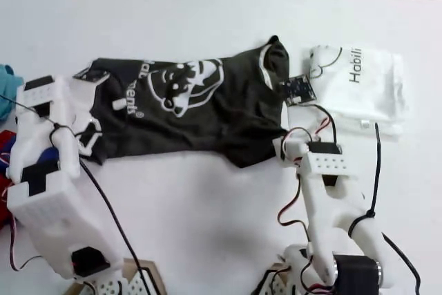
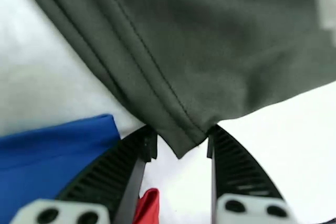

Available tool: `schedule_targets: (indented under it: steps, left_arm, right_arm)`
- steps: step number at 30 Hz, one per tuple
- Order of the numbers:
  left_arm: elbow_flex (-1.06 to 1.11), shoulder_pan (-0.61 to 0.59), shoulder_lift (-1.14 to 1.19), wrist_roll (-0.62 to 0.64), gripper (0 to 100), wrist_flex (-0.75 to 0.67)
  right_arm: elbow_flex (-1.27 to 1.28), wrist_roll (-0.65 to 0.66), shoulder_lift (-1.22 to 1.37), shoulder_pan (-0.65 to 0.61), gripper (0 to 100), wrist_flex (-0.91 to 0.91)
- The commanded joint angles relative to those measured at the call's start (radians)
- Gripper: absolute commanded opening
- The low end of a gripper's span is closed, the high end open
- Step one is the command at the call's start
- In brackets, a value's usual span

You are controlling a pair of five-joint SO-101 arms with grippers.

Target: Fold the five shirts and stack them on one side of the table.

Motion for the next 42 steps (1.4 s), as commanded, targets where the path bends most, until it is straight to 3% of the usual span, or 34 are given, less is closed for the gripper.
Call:
schedule_targets:
  steps: [1,6,16,24,31,42]
  left_arm:
    - [-0.030,-0.006,-0.023,0.003,18,-0.037]
    - [-0.036,-0.005,-0.032,0.003,18,-0.043]
    - [-0.225,-0.008,-0.034,0.078,18,0.253]
    - [-0.271,-0.009,0.052,0.080,18,0.215]
    - [-0.275,0.000,0.166,0.138,18,0.095]
    - [-0.275,0.003,0.252,0.132,17,0.089]
  right_arm:
    - [-0.005,-0.008,-0.044,0.001,2.0,-0.010]
    - [-0.005,-0.008,-0.044,0.001,2.0,-0.010]
    - [-0.006,-0.008,-0.044,0.001,2.0,-0.010]
    - [-0.006,-0.008,-0.044,0.001,2.0,-0.010]
    - [-0.006,-0.006,-0.044,-0.001,2.0,-0.010]
    - [-0.008,-0.006,-0.044,-0.001,2.0,-0.010]
